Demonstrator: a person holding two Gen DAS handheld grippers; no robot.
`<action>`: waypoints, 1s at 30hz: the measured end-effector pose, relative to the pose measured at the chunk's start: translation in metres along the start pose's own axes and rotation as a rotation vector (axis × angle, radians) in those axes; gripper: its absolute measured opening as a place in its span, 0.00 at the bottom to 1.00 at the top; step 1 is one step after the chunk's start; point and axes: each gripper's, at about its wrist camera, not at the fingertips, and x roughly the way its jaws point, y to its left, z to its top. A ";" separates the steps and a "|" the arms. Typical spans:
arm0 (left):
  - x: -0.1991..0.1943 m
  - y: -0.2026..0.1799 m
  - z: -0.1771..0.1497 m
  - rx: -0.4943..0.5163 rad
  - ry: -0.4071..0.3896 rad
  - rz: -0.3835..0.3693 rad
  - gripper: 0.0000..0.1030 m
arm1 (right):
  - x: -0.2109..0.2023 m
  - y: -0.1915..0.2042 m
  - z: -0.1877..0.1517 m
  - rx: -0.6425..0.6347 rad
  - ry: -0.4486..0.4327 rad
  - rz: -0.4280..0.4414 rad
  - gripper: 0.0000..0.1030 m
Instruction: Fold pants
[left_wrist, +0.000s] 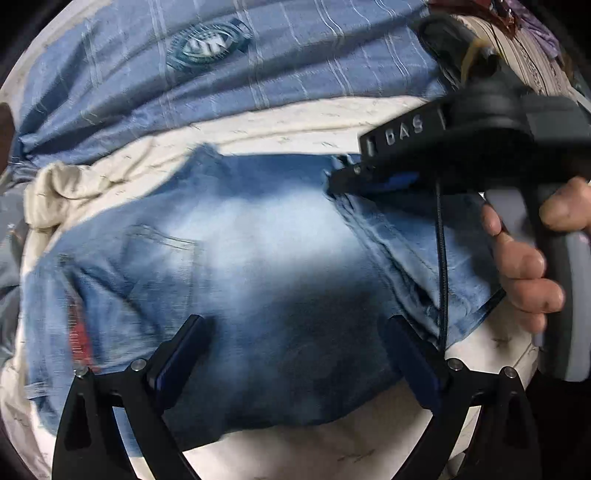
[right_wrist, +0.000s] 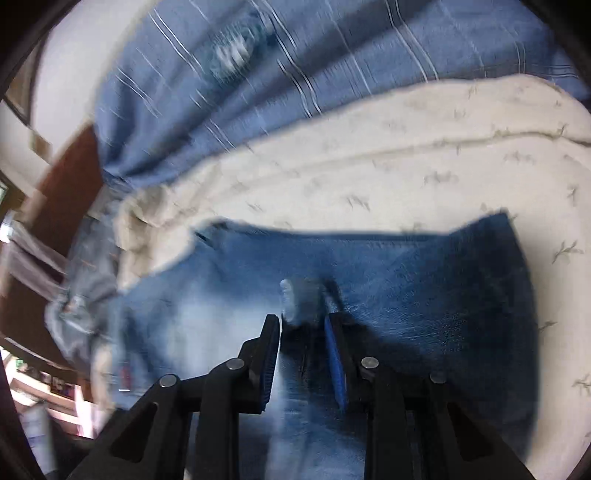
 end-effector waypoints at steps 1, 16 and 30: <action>-0.005 0.006 -0.001 -0.008 -0.016 0.017 0.95 | -0.003 0.001 0.000 0.001 -0.004 0.012 0.29; -0.070 0.132 -0.026 -0.291 -0.213 0.317 0.95 | -0.071 0.014 -0.078 -0.088 -0.054 0.059 0.29; -0.066 0.232 -0.071 -0.581 -0.076 0.268 0.95 | -0.059 0.054 -0.091 -0.152 -0.105 0.076 0.29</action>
